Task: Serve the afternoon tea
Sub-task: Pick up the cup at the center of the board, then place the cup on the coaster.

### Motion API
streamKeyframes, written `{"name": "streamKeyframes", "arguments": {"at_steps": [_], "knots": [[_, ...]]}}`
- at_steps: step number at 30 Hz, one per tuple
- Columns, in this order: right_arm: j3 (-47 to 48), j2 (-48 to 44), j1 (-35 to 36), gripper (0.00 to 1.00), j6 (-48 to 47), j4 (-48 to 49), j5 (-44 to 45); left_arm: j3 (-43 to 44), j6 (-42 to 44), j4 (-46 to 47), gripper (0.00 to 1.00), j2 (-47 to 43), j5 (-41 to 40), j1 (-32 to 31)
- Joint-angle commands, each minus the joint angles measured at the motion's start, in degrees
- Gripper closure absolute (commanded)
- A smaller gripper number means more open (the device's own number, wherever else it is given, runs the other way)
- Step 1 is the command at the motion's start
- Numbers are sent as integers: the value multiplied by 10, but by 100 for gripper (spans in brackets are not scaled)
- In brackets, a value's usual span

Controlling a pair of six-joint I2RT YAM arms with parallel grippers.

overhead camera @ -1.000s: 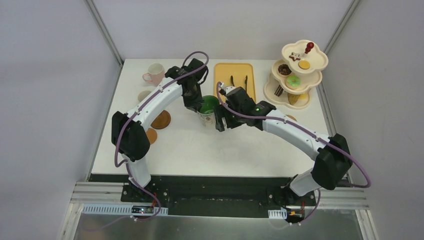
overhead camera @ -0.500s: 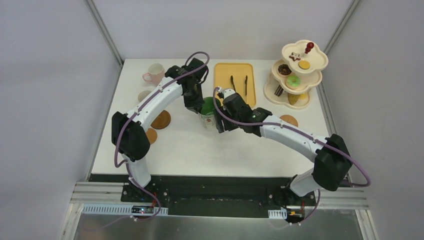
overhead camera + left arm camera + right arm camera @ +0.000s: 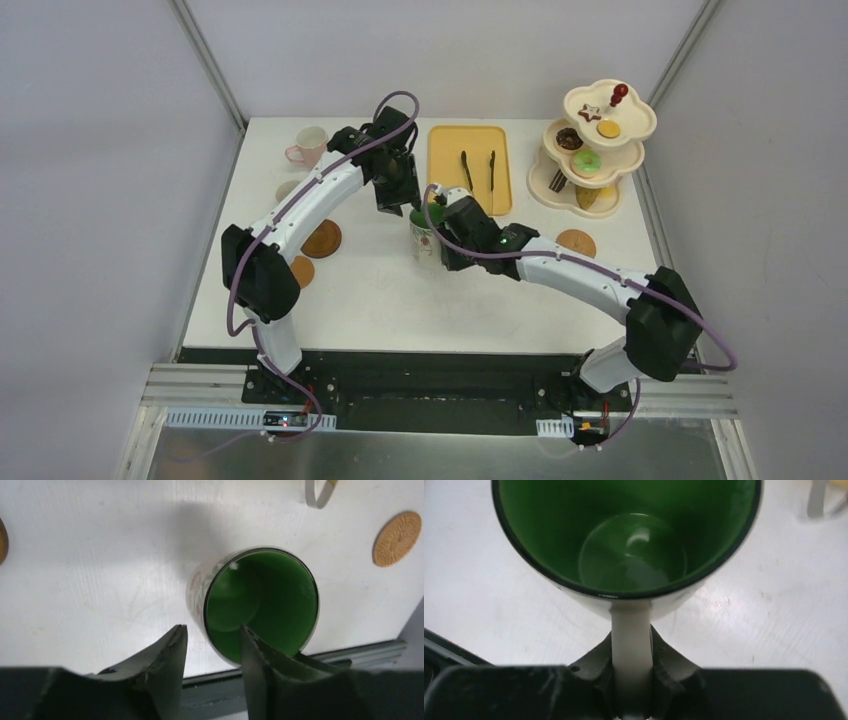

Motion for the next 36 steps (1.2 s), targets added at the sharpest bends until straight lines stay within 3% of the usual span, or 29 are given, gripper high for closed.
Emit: {"name": "streamKeyframes", "arguments": {"at_steps": [1, 4, 6, 10, 11, 13, 15, 18, 22, 29, 31, 36], "knots": [[-35, -72, -11, 100, 92, 19, 84, 48, 19, 1, 55, -26, 63, -7], [-92, -113, -14, 100, 102, 78, 85, 39, 14, 23, 74, -26, 79, -7], [-99, -121, -15, 100, 102, 82, 85, 18, 1, 25, 75, -26, 82, -5], [-108, -143, -22, 100, 102, 44, 85, 9, 4, 27, 56, -47, 47, -5], [-110, -154, -26, 100, 176, 22, 182, 12, 11, 28, 54, -54, 40, -4], [-122, -184, -28, 100, 236, -25, 293, 16, 25, 32, 46, -65, 38, -3], [-145, -215, -44, 100, 248, -51, 349, 4, 30, 53, 35, -84, 44, -2], [-161, -255, -104, 100, 252, -79, 384, -36, 26, 98, 27, -114, 69, -2], [-187, -291, -213, 100, 228, -60, 369, -64, 22, 118, 25, -131, 89, -2], [-260, -293, -342, 100, 141, 84, 333, -62, 27, 101, 25, -144, 100, -2], [-270, -281, -358, 100, 96, 116, 291, -65, 29, 97, 25, -150, 101, -2], [-276, -263, -372, 100, 52, 180, 283, -68, 29, 91, 25, -157, 103, -2]]}}
